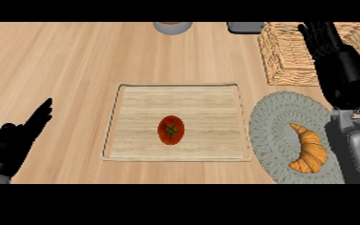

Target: Pick the croissant from the placemat and place it in the basket

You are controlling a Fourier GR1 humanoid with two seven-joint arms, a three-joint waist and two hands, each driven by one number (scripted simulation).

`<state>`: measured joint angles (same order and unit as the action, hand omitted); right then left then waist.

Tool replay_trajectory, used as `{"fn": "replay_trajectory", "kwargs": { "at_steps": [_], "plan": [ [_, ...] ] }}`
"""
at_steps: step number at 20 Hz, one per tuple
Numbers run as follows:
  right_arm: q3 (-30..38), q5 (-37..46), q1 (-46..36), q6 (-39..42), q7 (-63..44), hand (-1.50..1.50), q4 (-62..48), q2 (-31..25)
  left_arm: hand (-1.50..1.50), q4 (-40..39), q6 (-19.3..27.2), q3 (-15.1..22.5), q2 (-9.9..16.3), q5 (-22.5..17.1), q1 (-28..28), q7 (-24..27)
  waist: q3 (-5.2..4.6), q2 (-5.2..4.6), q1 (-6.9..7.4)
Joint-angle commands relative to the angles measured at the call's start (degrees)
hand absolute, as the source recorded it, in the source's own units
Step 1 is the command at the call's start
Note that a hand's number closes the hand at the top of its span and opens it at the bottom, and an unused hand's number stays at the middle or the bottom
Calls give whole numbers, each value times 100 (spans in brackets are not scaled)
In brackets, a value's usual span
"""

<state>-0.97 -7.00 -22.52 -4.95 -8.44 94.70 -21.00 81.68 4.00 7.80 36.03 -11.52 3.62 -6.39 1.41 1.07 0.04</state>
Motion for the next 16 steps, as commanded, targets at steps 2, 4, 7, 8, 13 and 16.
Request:
{"fn": "replay_trajectory", "kwargs": {
  "at_steps": [2,4,7,8,13,16],
  "plan": [
    [1024,-1315,157,1123,903,150,-311,-383,0,108,230,-177,-257,-2,-203,72,-128,-115,-21],
    [1385,-1956,457,1811,1479,150,-598,-444,0,302,287,-444,-340,-376,-548,-169,-105,-125,-74],
    [516,-775,374,2948,2028,150,-132,-1350,0,216,315,-402,-643,-527,-720,-63,-129,-156,-90],
    [406,-871,758,3321,2501,150,-315,-1147,0,253,316,-443,-704,-625,-842,-125,-103,-182,-90],
    [-268,1175,1886,2121,4469,-150,26,-339,0,-151,306,-393,-928,-568,-1198,-147,-133,-126,-125],
    [-481,1554,1920,1289,3451,-150,803,30,0,-376,144,-602,-891,-630,-1417,-236,-145,-101,-82]
  ]
}}
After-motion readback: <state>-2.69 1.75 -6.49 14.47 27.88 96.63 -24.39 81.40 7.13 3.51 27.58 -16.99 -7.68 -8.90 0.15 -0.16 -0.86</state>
